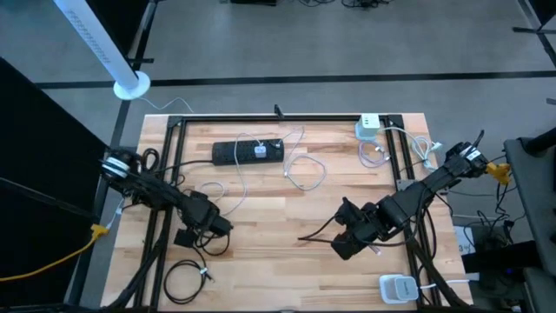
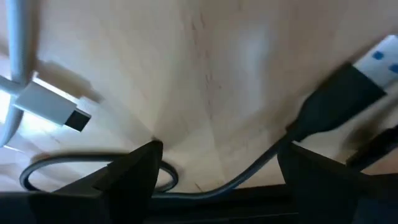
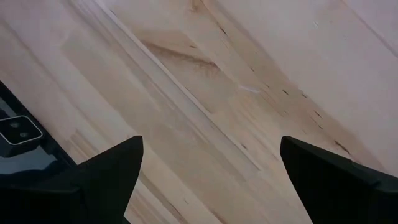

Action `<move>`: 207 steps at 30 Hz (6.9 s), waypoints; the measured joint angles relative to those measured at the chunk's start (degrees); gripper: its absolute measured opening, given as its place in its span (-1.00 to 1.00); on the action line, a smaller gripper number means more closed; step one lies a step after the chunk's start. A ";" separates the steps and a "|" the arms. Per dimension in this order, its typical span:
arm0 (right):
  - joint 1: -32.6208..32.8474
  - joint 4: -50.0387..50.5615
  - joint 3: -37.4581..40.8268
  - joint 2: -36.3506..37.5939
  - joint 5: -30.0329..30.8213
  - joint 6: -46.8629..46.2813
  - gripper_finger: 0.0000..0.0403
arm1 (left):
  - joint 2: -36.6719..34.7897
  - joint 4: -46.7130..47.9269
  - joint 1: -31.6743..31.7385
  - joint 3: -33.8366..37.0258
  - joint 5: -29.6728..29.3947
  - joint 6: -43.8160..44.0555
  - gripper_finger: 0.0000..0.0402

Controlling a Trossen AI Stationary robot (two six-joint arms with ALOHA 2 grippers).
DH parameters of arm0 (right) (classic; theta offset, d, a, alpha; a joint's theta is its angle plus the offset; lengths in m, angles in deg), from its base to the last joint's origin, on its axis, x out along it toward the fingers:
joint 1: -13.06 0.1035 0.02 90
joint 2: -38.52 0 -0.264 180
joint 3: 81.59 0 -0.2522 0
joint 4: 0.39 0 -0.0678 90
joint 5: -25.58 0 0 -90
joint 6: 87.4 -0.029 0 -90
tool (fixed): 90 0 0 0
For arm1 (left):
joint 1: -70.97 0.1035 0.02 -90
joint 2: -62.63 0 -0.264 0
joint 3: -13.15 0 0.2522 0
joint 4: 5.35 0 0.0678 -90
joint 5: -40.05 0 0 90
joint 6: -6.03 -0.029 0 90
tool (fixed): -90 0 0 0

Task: Insert USB
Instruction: Insert the top black charger cable into the black outlet extension

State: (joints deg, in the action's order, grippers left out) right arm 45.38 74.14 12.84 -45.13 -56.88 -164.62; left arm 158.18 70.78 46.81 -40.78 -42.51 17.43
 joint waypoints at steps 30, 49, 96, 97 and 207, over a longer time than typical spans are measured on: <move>-23.58 2.61 -17.89 19.15 19.90 63.97 0.81 | -4.25 -40.79 16.43 -37.28 -23.05 -7.17 -1.00; -37.19 -22.16 -15.54 18.58 -2.68 85.99 0.81 | -3.63 -62.86 34.21 -44.60 -9.57 -15.56 -1.00; -45.62 -55.44 -18.06 10.58 -14.03 21.36 0.80 | -7.13 -97.60 37.85 -42.37 -15.94 -72.09 -1.00; -45.66 -55.54 -17.99 10.47 -13.78 18.81 0.81 | -7.16 -99.99 37.88 -42.37 -14.76 -72.98 -1.00; -35.86 -22.40 -17.90 -3.23 -8.82 140.57 -0.19 | -4.07 -19.64 44.31 -43.21 35.44 39.56 -1.00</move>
State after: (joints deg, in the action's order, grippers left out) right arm 9.52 51.74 -5.06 -48.36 -65.70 -24.05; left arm 154.11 51.13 91.12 -83.99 -7.07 56.99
